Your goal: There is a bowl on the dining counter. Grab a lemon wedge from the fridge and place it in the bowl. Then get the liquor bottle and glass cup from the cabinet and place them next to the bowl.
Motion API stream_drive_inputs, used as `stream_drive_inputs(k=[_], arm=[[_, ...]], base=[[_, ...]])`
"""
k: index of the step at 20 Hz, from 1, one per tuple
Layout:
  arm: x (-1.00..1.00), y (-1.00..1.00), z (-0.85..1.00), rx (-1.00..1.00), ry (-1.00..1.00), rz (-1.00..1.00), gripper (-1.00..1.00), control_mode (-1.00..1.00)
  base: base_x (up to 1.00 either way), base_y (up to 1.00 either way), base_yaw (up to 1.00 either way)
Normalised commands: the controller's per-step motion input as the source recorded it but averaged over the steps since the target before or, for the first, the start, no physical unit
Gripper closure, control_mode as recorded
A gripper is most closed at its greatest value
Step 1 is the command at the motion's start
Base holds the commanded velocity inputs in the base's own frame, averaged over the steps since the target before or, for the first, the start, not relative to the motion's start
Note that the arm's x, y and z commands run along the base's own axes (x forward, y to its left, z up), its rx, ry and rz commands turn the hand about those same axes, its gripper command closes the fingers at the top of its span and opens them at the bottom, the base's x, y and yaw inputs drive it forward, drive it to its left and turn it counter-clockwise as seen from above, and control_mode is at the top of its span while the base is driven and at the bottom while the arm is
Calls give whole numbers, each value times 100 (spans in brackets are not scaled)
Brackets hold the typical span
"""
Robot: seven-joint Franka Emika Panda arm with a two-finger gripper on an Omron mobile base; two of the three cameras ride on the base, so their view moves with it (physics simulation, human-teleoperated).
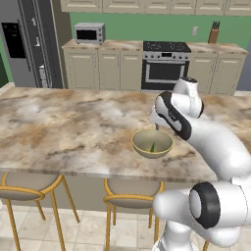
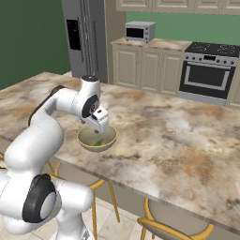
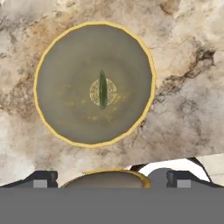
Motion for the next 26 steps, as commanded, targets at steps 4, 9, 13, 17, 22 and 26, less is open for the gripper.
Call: stream_drive_inputs(k=[4, 9, 13, 17, 22, 26], arm=[[-87, 0, 84, 0, -24, 0, -100, -100], [-100, 0, 77, -5, -28, 0, -100, -100], [-100, 0, 71, -12, -33, 0, -100, -100], [-100, 0, 41, -15, -35, 0, -100, -100], [-90, 0, 11, -15, -35, 1, -100, -100], [-73, 0, 2, -7, -29, 0, -100, -100]], base=[[0, 0, 0], [0, 0, 0], [0, 0, 0], [0, 0, 0], [0, 0, 0], [0, 0, 0]])
